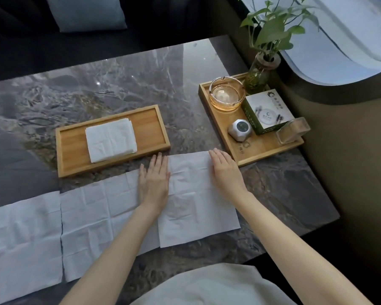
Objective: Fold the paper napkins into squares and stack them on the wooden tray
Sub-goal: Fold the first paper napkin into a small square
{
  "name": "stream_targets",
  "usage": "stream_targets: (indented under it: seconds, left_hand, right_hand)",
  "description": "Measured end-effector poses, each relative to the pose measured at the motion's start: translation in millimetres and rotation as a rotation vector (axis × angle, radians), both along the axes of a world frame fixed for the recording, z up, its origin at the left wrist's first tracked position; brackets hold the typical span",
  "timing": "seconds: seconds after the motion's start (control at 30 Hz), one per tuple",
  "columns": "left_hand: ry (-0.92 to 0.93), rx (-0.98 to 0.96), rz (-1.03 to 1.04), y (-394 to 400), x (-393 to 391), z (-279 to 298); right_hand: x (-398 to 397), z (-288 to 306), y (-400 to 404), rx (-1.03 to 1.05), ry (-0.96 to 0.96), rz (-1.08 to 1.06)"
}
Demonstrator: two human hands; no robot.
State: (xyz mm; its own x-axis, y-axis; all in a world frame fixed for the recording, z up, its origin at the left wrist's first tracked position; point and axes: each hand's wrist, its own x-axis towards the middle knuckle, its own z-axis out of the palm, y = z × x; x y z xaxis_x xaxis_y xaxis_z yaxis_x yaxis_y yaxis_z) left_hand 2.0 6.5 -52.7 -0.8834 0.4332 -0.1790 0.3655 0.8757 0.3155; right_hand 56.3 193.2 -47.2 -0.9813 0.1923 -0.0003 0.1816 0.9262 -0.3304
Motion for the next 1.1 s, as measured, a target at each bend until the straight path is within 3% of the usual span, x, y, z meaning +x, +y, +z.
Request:
stream_targets:
  seconds: [0.17,0.3,0.47,0.73,0.97,1.1]
  left_hand:
    - [0.085,0.097,0.021,-2,3,3]
    - [0.083,0.218,0.057,-5,5,4]
    - [-0.09,0.455,0.133,-4,2,19]
    - [-0.239,0.714,0.208,-13,8,64]
    - [-0.016,0.664,-0.016,-26,37,65]
    - [0.042,0.637,0.073,-25,51,42]
  right_hand:
    - [2,3,4,-0.051,0.062,0.01]
    - [-9,9,9,-0.103,-0.028,-0.01]
    - [-21,23,19,-0.165,-0.163,-0.012]
    - [-2,67,31,-0.494,-0.034,-0.038]
    - [41,64,35,-0.409,0.062,0.009]
    - [52,51,31,-0.42,0.045,-0.003]
